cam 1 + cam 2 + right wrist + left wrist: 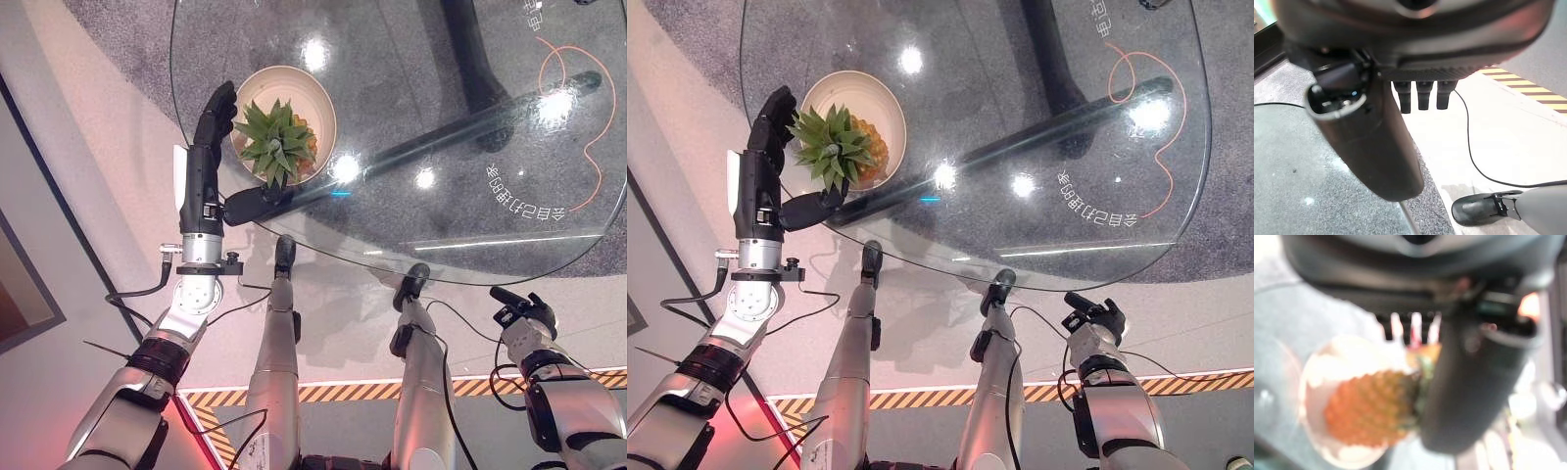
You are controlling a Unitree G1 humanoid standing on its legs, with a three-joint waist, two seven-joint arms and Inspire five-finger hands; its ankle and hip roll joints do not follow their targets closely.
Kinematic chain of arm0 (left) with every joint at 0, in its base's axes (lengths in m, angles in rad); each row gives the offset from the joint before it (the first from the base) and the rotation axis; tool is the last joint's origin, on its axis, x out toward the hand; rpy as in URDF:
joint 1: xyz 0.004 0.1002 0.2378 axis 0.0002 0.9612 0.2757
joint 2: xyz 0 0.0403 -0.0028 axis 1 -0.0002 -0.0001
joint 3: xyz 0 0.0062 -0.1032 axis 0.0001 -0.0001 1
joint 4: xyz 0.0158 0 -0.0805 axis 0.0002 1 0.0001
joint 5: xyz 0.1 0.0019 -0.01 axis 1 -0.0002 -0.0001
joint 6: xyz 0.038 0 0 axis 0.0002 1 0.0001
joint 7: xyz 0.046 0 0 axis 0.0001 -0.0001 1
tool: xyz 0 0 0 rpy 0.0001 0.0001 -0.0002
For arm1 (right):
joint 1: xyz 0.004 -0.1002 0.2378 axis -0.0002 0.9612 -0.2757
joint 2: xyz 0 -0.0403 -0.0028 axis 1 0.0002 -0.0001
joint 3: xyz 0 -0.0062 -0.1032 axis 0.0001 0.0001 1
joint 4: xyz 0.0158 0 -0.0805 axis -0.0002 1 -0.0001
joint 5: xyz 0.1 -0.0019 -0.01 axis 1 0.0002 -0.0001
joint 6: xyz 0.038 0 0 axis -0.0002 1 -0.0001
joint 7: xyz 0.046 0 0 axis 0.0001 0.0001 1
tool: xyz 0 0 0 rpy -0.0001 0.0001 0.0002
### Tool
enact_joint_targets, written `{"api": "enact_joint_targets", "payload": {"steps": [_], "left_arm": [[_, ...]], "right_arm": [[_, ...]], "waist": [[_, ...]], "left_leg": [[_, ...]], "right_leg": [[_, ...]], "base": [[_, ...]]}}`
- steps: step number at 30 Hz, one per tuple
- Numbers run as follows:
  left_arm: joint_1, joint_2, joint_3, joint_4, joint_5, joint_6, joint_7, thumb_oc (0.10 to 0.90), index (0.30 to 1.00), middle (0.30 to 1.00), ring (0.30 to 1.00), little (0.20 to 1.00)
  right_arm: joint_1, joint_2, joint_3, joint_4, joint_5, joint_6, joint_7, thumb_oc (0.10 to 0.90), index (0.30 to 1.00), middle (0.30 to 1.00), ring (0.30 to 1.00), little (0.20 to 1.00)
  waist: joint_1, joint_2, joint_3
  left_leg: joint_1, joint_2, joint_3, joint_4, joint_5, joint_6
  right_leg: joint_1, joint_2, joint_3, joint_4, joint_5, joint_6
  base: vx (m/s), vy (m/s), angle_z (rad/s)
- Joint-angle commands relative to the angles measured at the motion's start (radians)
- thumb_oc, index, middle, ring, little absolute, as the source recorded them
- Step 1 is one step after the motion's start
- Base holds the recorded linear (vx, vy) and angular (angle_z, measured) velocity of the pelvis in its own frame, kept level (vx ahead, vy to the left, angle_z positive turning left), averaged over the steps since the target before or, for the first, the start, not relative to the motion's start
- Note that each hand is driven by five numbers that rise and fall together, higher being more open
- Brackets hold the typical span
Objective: Pick up the fruit to the plate
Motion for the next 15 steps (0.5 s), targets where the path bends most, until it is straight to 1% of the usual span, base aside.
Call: {"api": "enact_joint_targets", "payload": {"steps": [1,3,8,10,11,15], "left_arm": [[-0.031,0.015,0.018,-0.080,0.012,-0.076,0.061,0.800,0.900,0.900,0.900,0.900],[-0.034,0.013,0.027,-0.082,-0.004,-0.081,0.062,0.800,0.900,0.900,0.900,0.900],[-0.023,0.001,0.077,-0.108,-0.063,-0.104,0.060,0.800,0.900,0.900,0.900,0.900],[-0.029,0.001,0.099,-0.119,-0.081,-0.105,0.052,0.800,0.900,0.900,0.900,0.900],[-0.026,0.000,0.106,-0.125,-0.088,-0.102,0.050,0.800,0.900,0.900,0.900,0.900],[-0.026,-0.011,0.148,-0.147,-0.145,-0.094,0.022,0.800,0.900,0.900,0.900,0.900]], "right_arm": [[-0.019,-0.098,-0.011,-0.012,0.021,-0.040,-0.002,0.800,0.900,0.900,0.900,0.900],[-0.020,-0.097,-0.012,-0.011,0.020,-0.043,0.000,0.800,0.900,0.900,0.900,0.900],[-0.004,-0.095,-0.019,-0.012,0.017,-0.045,0.003,0.800,0.900,0.900,0.900,0.900],[-0.001,-0.093,-0.025,-0.013,0.014,-0.049,0.006,0.800,0.900,0.900,0.900,0.900],[0.005,-0.091,-0.025,-0.013,0.013,-0.052,0.005,0.800,0.900,0.900,0.900,0.900],[0.013,-0.088,-0.030,-0.021,0.015,-0.049,0.003,0.800,0.900,0.900,0.900,0.900]], "waist": [[0.013,0.023,-0.024],[0.012,0.023,-0.024],[0.015,0.024,-0.024],[0.013,0.022,-0.024],[0.015,0.023,-0.024],[0.015,0.020,-0.024]], "left_leg": [[0.017,-0.001,0.034,0.062,-0.102,0.075],[0.009,-0.003,0.033,0.062,-0.095,0.075],[0.020,-0.003,0.033,0.067,-0.106,0.074],[0.012,-0.006,0.031,0.066,-0.098,0.075],[0.020,-0.004,0.032,0.069,-0.106,0.075],[0.026,-0.006,0.032,0.069,-0.109,0.075]], "right_leg": [[0.009,-0.017,-0.055,-0.024,0.022,-0.021],[0.002,-0.018,-0.054,-0.027,0.028,-0.023],[0.009,-0.016,-0.050,-0.019,0.016,-0.025],[0.003,-0.016,-0.050,-0.020,0.022,-0.027],[0.008,-0.015,-0.049,-0.016,0.015,-0.026],[0.012,-0.013,-0.049,-0.013,0.010,-0.028]], "base": [[0.00,0.000,0.00],[0.00,0.000,0.00],[0.01,0.001,0.00],[0.00,0.000,0.00],[0.00,0.000,0.00],[0.00,0.000,0.00]]}}
